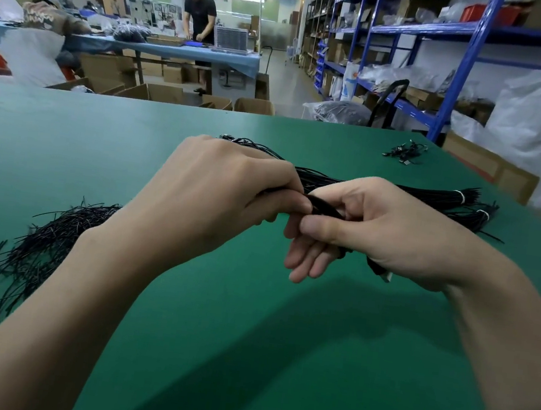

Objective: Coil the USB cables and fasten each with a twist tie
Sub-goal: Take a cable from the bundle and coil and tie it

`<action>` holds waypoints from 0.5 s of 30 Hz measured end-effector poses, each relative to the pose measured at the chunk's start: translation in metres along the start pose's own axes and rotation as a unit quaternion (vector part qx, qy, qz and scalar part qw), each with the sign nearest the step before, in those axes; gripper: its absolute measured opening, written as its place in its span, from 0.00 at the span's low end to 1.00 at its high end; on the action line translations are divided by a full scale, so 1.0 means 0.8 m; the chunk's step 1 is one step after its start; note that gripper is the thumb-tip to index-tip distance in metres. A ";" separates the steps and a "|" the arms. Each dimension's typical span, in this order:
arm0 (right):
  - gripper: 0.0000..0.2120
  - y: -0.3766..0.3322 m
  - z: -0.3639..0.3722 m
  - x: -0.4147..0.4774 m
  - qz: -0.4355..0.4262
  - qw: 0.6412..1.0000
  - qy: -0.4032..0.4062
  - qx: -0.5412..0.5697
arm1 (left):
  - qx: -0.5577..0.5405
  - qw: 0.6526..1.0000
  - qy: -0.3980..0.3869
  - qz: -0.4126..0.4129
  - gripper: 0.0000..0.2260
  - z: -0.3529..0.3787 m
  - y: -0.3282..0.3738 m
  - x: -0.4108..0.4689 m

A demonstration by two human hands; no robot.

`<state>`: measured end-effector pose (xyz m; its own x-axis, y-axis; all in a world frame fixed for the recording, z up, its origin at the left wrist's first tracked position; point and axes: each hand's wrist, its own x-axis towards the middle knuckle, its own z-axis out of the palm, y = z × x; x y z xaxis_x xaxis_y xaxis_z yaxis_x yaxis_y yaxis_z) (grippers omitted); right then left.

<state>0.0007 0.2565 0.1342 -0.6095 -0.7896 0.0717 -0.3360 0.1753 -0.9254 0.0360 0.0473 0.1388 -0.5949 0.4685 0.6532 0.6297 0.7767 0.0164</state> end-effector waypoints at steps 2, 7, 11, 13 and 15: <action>0.06 -0.004 0.001 -0.001 -0.011 1.000 0.013 0.009 | 0.024 1.000 0.006 0.011 0.13 -0.004 0.002 0.001; 0.05 -0.004 0.007 0.005 -0.019 0.998 0.057 -0.002 | 0.044 0.999 0.009 0.011 0.14 -0.007 0.002 0.000; 0.02 -0.001 0.007 0.008 -0.022 0.997 0.071 0.031 | 0.059 0.997 0.031 0.025 0.12 -0.006 0.000 -0.002; 0.07 0.004 -0.001 0.006 -0.012 0.992 0.116 0.046 | 0.066 0.997 0.030 0.027 0.12 -0.004 -0.001 -0.002; 0.14 0.011 -0.013 0.004 -0.013 0.982 0.187 0.031 | 0.057 0.998 0.028 0.018 0.13 -0.003 -0.004 -0.003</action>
<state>-0.0115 0.2616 0.1299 -0.8260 -0.5201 0.2171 -0.3183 0.1127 -0.9413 0.0367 0.0431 0.1387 -0.5416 0.4750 0.6936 0.5868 0.8044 -0.0927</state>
